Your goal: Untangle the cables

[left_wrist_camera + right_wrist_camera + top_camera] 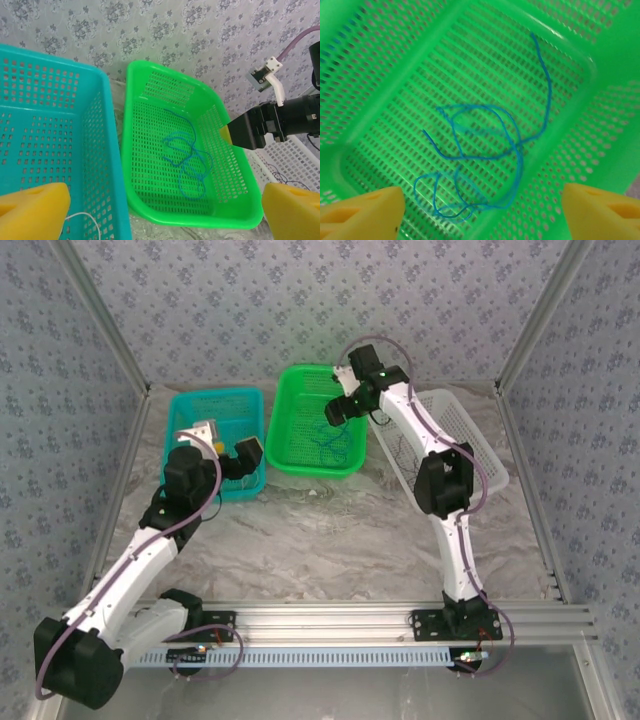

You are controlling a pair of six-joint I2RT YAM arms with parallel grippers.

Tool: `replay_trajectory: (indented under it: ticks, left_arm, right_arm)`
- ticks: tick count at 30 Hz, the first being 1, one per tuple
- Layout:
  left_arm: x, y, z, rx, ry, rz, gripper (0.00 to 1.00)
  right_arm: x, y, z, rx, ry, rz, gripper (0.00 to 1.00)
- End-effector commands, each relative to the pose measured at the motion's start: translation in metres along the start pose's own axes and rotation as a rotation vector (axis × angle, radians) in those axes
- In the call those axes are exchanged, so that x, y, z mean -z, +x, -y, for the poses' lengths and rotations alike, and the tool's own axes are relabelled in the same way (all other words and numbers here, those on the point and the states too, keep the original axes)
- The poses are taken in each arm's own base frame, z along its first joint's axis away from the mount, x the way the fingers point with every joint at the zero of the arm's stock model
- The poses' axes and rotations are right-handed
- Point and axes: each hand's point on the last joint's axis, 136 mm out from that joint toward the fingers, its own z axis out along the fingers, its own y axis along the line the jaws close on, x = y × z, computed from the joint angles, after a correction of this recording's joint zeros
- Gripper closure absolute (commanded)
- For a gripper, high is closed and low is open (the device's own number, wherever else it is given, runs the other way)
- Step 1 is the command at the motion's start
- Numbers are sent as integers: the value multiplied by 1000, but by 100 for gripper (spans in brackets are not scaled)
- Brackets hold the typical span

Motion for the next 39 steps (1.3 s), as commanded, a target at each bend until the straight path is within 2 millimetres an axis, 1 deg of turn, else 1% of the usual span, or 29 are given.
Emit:
replay_trajectory:
  ticks: [1, 3, 6, 8, 9, 12, 16, 17, 20, 22, 24, 27, 29, 32, 35, 39]
  left_arm:
    - [2, 2, 7, 12, 25, -4, 2]
    - [1, 5, 11, 5, 35, -14, 2]
    - [-1, 13, 22, -38, 65, -36, 2]
    - [-1, 18, 28, -68, 77, -49, 2]
    - [0, 21, 31, -79, 90, -57, 2]
    - [0, 33, 44, -125, 146, -93, 2]
    - [0, 56, 57, -186, 193, -151, 1]
    - [0, 60, 59, -193, 202, -160, 1]
    - [2, 73, 62, -214, 220, -184, 1]
    - [2, 79, 63, -221, 225, -193, 1]
    - [2, 85, 63, -220, 232, -200, 1]
    - [1, 95, 64, -228, 244, -222, 1]
    - [0, 103, 64, -239, 244, -249, 1]
    - [0, 109, 67, -254, 254, -268, 1]
    - [0, 110, 68, -265, 257, -265, 1]
    - [1, 111, 70, -283, 264, -264, 1]
  right_arm:
    - [28, 3, 8, 6, 80, -25, 13]
    - [38, -2, 4, -6, 68, 17, 13]
    - [51, -6, -8, -26, 25, 79, 13]
    - [64, -7, -21, -24, -17, 118, 14]
    - [76, -9, -29, -16, -41, 147, 15]
    - [99, 3, -48, 0, -87, 182, 15]
    - [122, 39, -60, -37, -125, 164, 15]
    - [123, 52, -63, -62, -137, 144, 16]
    - [126, 91, -76, -146, -217, 89, 22]
    - [124, 118, -89, -221, -288, 52, 24]
    - [119, 141, -100, -280, -331, 14, 26]
    - [109, 176, -105, -352, -329, -67, 28]
    - [106, 188, -113, -405, -368, -86, 29]
    - [98, 199, -128, -451, -418, -118, 30]
    - [85, 215, -137, -522, -423, -189, 30]
    - [75, 225, -142, -596, -423, -249, 30]
